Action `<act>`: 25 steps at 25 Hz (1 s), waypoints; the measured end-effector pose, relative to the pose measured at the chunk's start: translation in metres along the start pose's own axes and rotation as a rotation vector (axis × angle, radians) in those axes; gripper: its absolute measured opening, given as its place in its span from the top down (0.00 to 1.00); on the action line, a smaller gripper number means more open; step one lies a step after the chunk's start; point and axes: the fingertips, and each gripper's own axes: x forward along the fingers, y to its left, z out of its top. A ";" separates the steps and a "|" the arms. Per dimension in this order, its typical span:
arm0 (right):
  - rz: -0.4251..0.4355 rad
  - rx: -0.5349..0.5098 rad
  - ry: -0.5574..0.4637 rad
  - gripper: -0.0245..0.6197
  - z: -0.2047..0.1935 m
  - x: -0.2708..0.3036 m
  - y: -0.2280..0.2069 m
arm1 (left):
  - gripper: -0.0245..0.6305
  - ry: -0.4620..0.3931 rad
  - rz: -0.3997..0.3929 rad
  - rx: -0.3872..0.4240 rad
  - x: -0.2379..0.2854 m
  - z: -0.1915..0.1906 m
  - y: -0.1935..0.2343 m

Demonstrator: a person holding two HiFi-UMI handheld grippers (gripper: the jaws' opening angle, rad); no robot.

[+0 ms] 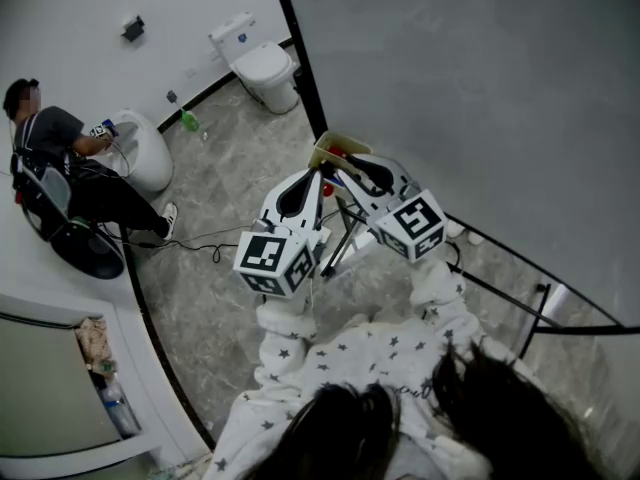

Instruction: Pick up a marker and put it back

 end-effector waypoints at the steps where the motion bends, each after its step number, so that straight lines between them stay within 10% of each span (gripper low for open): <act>1: 0.003 0.007 0.001 0.85 0.005 -0.002 0.001 | 0.96 -0.003 -0.007 -0.002 0.000 0.001 -0.002; 25: 0.100 0.079 -0.044 0.95 0.059 -0.025 0.020 | 0.96 -0.016 -0.059 0.033 -0.001 0.019 -0.025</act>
